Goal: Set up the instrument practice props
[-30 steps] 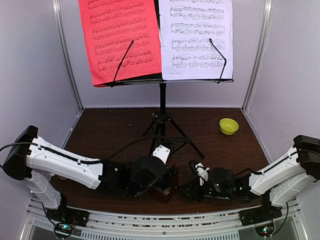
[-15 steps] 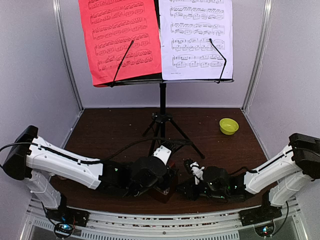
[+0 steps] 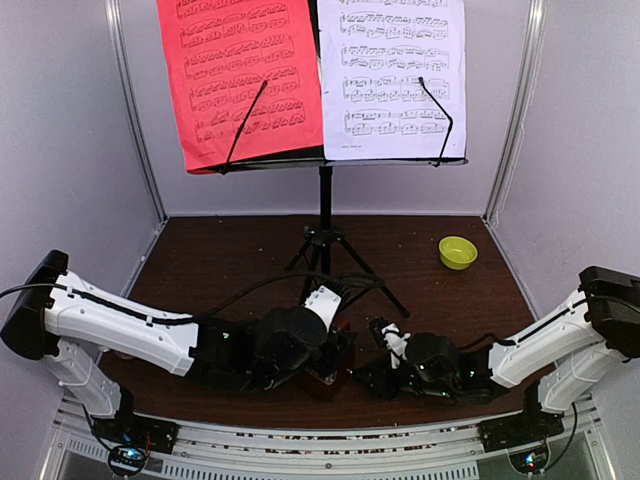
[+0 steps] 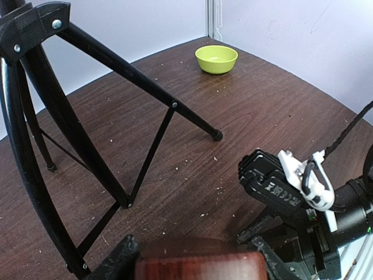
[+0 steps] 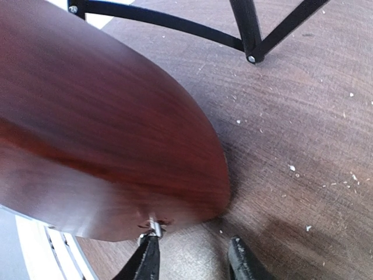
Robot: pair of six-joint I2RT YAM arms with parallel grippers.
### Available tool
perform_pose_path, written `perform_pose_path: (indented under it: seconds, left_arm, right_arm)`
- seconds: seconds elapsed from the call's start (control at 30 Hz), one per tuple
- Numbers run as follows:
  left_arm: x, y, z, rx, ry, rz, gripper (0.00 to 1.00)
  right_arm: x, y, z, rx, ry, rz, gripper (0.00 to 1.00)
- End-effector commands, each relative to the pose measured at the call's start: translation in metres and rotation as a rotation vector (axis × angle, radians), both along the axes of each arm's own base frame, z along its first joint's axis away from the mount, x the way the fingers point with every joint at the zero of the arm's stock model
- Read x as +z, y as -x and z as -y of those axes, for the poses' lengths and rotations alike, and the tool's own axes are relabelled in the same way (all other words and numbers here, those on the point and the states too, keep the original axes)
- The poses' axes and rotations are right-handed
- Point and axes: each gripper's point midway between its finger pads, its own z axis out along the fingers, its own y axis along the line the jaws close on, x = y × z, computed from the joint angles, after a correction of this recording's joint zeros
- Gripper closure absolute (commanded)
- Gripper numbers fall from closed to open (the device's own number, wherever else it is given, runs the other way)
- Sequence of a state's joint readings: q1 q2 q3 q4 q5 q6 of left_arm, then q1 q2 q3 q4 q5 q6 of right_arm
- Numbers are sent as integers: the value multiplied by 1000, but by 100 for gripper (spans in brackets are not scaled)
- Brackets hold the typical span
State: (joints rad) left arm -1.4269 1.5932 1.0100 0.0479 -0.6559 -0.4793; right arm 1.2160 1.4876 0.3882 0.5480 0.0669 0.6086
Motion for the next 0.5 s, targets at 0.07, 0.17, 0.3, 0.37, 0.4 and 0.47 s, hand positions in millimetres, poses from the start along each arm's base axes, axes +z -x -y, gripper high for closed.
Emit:
perform_pose_path:
  seconds: [0.07, 0.17, 0.3, 0.37, 0.4, 0.47]
  left_arm:
    - [69, -4, 9, 15, 203, 56, 82]
    - [73, -6, 7, 26, 186, 68, 82]
    - [87, -8, 6, 33, 145, 100, 83]
    - [92, -10, 6, 34, 126, 116, 83]
    - [94, -10, 5, 34, 116, 121, 83]
    - [97, -11, 5, 35, 104, 130, 83]
  right_arm:
    - [18, -1, 8, -19, -48, 38, 57]
    - [23, 0, 13, -18, -47, 56, 57]
    - [27, 4, 12, -3, -42, 74, 58]
    - [30, 6, 11, 4, -55, 85, 58]
    - [33, 7, 9, 6, -65, 90, 57]
    - [39, 6, 6, 6, -87, 98, 55]
